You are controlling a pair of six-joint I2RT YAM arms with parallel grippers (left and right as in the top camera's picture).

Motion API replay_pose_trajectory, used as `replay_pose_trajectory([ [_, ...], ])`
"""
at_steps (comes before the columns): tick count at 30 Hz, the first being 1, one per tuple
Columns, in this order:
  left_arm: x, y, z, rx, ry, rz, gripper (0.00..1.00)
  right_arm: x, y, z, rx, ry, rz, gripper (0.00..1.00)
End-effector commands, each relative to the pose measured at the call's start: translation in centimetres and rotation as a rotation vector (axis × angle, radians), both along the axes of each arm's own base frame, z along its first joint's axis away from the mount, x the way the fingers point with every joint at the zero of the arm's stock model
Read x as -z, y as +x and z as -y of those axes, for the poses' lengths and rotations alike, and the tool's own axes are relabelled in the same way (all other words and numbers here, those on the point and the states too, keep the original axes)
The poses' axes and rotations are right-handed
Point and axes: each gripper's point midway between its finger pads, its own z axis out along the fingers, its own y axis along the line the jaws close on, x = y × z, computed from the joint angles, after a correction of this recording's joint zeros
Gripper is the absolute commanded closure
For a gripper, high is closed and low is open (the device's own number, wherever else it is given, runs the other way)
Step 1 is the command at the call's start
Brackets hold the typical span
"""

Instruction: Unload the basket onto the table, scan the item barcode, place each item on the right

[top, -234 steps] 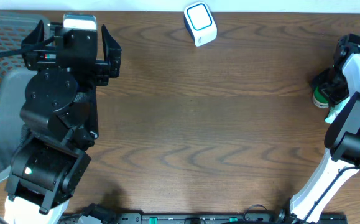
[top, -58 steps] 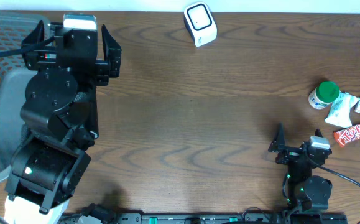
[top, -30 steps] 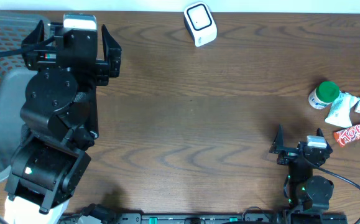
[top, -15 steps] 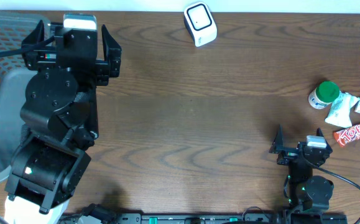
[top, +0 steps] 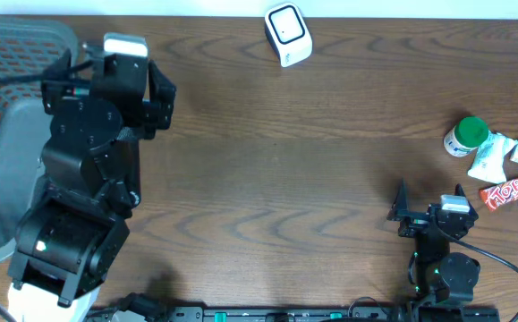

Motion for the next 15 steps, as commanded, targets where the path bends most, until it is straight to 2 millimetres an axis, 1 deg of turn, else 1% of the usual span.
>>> replay_pose_trajectory([
  [1, 3.7, -0.7, 0.1, 0.062, 0.0, -0.071, 0.0, 0.1, 0.0, 0.1, -0.001, -0.015, -0.001, 0.01],
  [3, 6.2, -1.5, -0.1, 0.096, -0.012, -0.102, 0.0, 0.1, 0.0, 0.1, -0.001, -0.014, -0.001, 0.01],
  [5, 8.2, -2.3, -0.4, 0.115, -0.033, -0.104, 0.0, 0.1, 0.0, 0.1, -0.001, -0.014, -0.001, 0.01],
  [6, 9.4, -2.9, -0.8, 0.109, -0.055, -0.098, 0.0, 0.1, 0.0, 0.1, -0.001, -0.014, -0.001, 0.01],
  [10, 13.2, -5.3, -3.3, 0.018, -0.172, -0.039, 0.0, 0.1, 0.0, 0.1, -0.001, -0.014, -0.001, 0.01],
  [13, 15.6, -6.9, -4.5, -0.03, -0.234, 0.014, 0.0, 0.1, 0.0, 0.1, -0.001, -0.014, -0.001, 0.01],
  [15, 17.1, -7.8, -4.9, -0.035, -0.26, 0.045, 0.0, 0.1, 0.0, 0.1, -0.001, -0.014, -0.001, 0.01],
])
